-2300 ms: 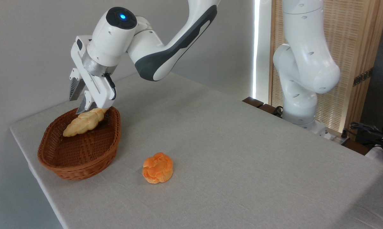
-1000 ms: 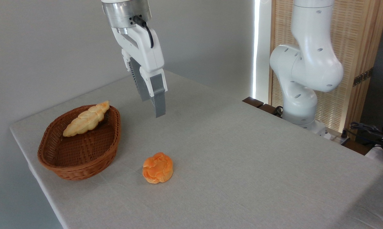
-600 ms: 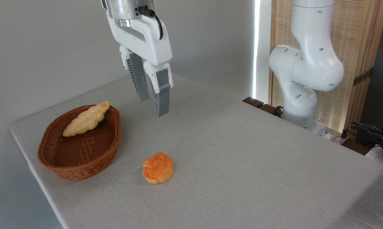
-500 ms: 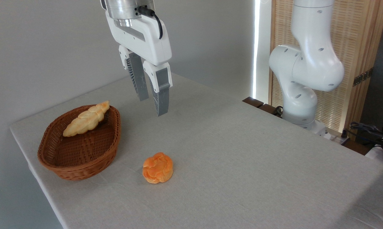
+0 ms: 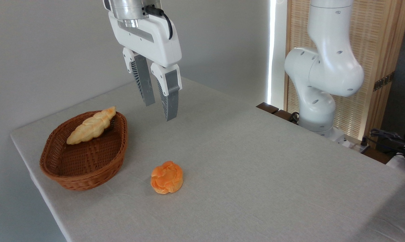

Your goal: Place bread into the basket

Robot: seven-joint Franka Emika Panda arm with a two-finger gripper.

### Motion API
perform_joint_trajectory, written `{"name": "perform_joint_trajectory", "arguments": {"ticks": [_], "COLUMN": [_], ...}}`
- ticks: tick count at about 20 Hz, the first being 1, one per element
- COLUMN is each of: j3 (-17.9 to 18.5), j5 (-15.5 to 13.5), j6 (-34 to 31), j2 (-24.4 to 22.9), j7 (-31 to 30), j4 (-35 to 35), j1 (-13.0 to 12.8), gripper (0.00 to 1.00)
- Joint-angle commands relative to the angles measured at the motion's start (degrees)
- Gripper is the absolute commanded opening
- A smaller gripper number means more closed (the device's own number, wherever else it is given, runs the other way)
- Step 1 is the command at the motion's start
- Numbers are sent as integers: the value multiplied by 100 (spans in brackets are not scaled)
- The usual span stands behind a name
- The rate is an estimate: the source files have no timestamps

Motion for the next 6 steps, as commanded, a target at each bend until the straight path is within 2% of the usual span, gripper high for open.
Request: {"name": "perform_joint_trajectory", "arguments": {"ticks": [1, 6], "j3": [-18, -18], "j5": [11, 29], "j6": [-113, -113], "j2": [1, 10], "j7": [-64, -64], "j4": [86, 86], "j1": [31, 31], "gripper": [100, 100]}}
